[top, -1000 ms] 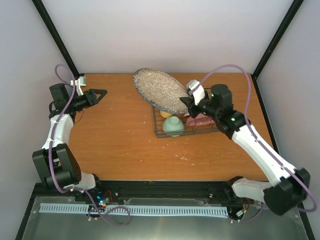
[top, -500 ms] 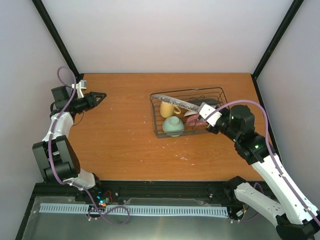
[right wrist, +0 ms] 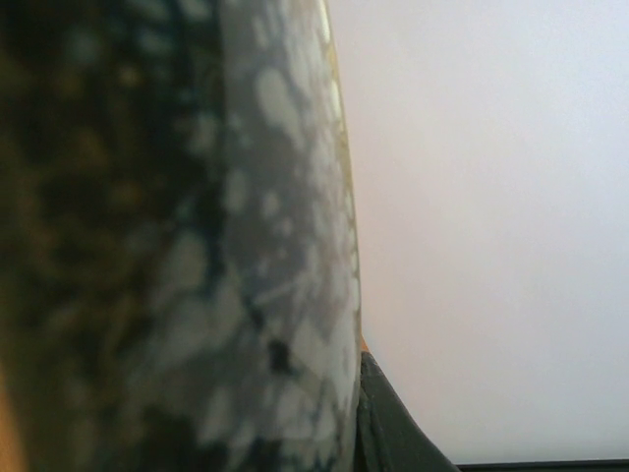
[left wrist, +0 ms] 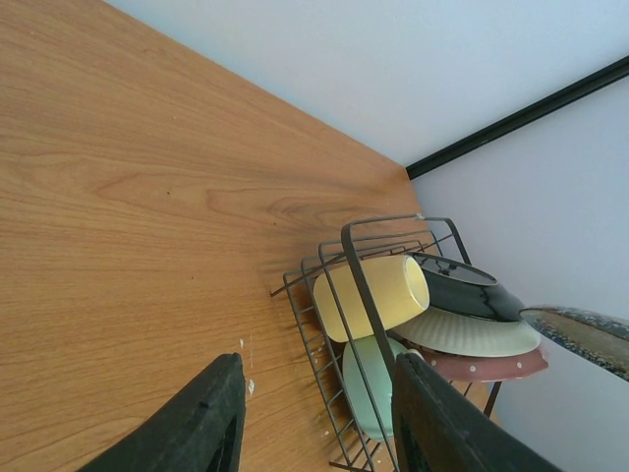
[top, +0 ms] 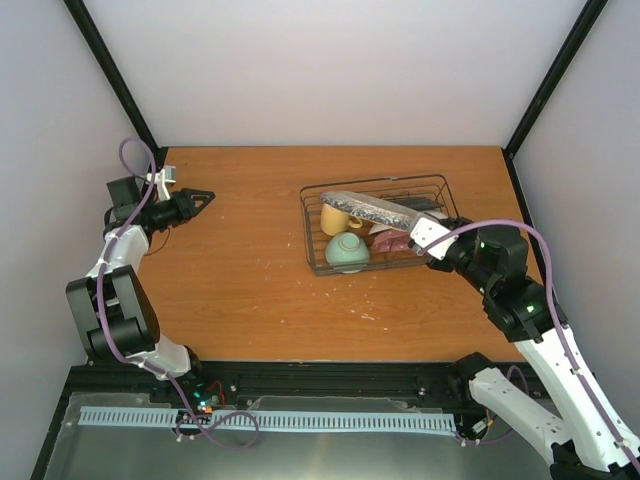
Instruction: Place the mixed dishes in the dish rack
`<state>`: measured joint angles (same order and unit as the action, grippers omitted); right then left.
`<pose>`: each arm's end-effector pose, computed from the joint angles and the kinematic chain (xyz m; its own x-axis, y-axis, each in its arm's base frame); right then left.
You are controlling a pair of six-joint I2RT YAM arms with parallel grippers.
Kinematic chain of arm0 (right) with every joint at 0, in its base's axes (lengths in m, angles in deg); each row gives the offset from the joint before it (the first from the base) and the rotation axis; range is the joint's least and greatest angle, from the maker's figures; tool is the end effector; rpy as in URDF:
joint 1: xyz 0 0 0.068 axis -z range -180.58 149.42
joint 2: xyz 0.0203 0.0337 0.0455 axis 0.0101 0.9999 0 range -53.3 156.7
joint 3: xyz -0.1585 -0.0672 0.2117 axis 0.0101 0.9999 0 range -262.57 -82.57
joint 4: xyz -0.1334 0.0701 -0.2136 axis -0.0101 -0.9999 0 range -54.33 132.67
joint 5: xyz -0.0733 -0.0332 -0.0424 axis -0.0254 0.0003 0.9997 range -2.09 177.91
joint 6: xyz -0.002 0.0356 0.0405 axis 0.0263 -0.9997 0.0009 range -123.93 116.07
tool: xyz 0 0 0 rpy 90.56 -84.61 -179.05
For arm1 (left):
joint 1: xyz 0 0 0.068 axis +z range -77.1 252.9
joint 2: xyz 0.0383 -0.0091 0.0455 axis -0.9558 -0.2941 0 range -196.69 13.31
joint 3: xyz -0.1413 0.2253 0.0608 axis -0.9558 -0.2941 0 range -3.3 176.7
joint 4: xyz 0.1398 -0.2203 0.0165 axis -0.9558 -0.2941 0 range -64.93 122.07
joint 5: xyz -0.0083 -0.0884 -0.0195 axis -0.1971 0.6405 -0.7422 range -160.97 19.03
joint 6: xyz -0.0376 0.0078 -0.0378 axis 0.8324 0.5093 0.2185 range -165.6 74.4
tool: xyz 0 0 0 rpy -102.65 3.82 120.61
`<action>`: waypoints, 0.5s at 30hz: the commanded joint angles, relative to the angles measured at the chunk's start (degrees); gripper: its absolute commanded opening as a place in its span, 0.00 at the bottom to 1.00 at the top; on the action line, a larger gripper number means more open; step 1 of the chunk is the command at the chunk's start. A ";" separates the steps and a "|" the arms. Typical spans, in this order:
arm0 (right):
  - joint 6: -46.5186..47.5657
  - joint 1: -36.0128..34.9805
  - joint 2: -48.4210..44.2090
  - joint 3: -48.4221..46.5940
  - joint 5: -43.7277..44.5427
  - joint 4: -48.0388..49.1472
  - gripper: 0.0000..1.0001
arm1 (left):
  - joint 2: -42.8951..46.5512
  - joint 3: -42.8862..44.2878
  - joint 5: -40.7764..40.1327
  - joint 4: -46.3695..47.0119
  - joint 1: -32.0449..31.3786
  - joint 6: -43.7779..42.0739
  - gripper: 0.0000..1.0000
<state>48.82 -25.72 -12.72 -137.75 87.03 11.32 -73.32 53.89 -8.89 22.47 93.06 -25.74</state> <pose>0.1323 0.0626 0.3734 0.1908 -0.7897 -0.5831 -0.4730 0.4465 -0.7595 0.3091 0.0800 0.2518 -0.7201 -0.4340 -0.5414 0.2532 0.5621 -0.7873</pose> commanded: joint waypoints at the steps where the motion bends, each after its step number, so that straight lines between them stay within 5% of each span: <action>1: -2.45 0.10 -2.62 -6.59 -3.62 17.69 0.03 | -0.29 -0.06 0.76 1.76 0.35 -1.36 0.41; 15: -3.70 0.10 -7.60 -18.24 -1.11 -8.05 0.03 | -0.35 -1.03 0.08 1.65 0.33 -2.02 0.41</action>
<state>47.38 -25.72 -16.07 -150.58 83.55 0.67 -73.32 52.90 -8.95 23.12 93.06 -25.85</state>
